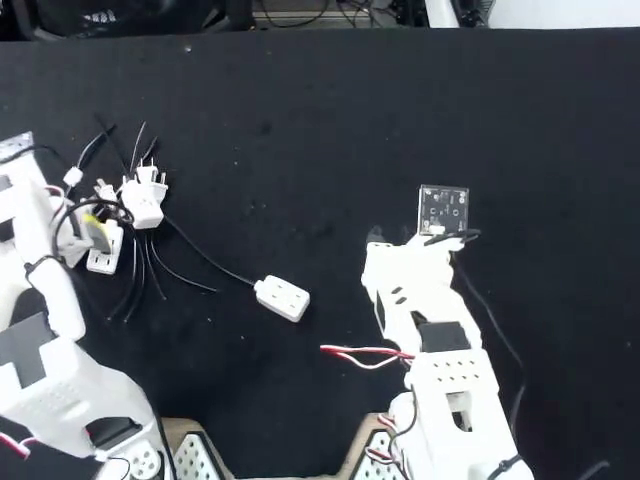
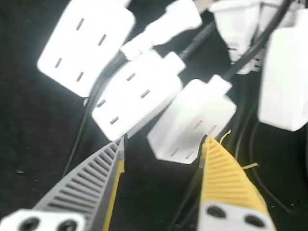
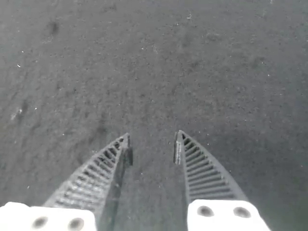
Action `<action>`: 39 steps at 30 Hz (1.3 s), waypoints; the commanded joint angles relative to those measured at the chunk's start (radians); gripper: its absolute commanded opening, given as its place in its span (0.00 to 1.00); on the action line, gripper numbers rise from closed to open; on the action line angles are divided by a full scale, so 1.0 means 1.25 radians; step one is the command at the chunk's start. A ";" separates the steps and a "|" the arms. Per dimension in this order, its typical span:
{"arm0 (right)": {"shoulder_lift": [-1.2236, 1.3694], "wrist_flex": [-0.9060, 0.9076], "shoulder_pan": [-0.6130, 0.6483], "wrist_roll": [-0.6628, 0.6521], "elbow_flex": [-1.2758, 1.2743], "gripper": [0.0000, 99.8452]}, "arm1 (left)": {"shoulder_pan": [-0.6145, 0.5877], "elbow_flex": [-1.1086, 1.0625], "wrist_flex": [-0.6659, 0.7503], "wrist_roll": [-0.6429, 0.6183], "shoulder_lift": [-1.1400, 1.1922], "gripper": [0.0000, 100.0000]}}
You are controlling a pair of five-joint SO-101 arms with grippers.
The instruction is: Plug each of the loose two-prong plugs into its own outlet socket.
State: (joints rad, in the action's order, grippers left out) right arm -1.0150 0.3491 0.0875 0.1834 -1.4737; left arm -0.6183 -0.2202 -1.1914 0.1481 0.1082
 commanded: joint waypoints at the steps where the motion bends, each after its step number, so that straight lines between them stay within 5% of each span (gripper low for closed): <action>1: 0.003 -0.022 0.027 0.007 0.019 0.14 | -0.025 0.062 -0.027 0.068 -0.016 0.26; 7: 0.001 -0.045 0.142 -0.001 -0.023 0.14 | -0.025 0.158 -0.160 0.074 -0.069 0.25; 15: 0.003 -0.045 0.146 -0.048 -0.024 0.14 | -0.033 0.201 0.010 0.079 -0.021 0.26; 22: 0.003 -0.047 0.144 -0.048 -0.024 0.14 | -0.058 0.256 -0.049 0.320 0.096 0.25; 31: 0.003 -0.049 0.144 -0.048 -0.024 0.14 | -0.217 0.292 -0.156 0.589 0.134 0.25; 39: 0.003 -0.048 0.145 -0.048 -0.024 0.14 | -0.201 0.241 -0.152 0.554 0.203 0.25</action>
State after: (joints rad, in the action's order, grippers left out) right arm -1.0150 0.3153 0.2593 0.1343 -1.5090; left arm -0.8823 0.0729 -1.3817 0.8907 0.3598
